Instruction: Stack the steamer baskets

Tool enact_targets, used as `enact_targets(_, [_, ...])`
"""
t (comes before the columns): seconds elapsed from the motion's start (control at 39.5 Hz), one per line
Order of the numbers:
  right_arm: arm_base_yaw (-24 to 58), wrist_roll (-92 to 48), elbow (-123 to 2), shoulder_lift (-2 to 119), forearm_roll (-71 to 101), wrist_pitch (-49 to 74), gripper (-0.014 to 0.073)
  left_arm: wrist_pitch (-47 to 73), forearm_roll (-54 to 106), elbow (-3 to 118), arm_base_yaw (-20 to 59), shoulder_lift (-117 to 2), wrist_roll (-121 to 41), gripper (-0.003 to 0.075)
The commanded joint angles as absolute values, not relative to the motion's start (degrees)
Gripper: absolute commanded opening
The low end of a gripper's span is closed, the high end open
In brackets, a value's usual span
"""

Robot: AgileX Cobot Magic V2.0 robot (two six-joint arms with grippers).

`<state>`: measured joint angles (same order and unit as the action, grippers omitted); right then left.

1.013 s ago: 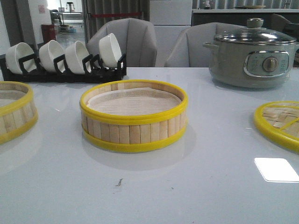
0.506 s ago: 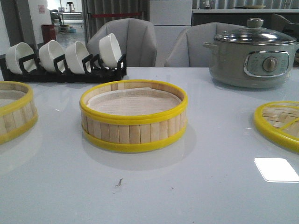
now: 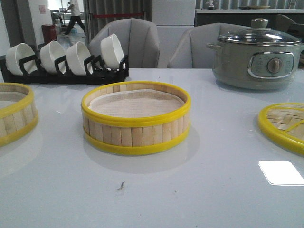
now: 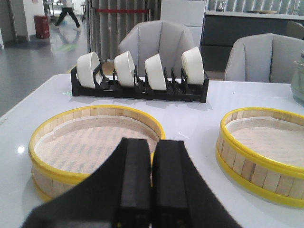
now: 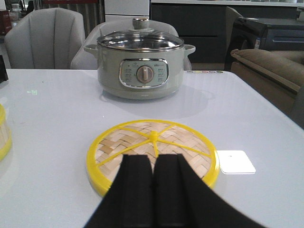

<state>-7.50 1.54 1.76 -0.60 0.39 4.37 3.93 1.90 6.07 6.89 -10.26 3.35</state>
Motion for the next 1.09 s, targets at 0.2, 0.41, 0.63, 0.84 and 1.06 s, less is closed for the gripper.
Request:
enact_targets(0.2, [-7.41,1.51,0.88,-1.78,0.0,-0.37,0.0021,8.65,-1.58,40.12,7.17,-40.37,4.07,0.0085])
enact_targets(0.41, [-7.41,1.51,0.88,-1.78,0.0,-0.37,0.0021,31.01,-3.96,62.78,7.17,-58.45,4.07,0.0085])
enact_targets(0.63, [-7.41,1.51,0.88,-1.78,0.0,-0.37,0.0021,38.42,-4.67,69.92,7.17,-65.35,4.07,0.0085])
enact_targets(0.84, [-7.41,1.51,0.88,-1.78,0.0,-0.37,0.0021,37.38,-4.91,69.72,7.17,-65.57,4.07,0.0085])
enact_targets(1.06, [-7.41,1.51,0.88,-1.78,0.0,-0.37,0.0021,34.22,-5.58,69.72,7.17,-65.57,4.07,0.0085])
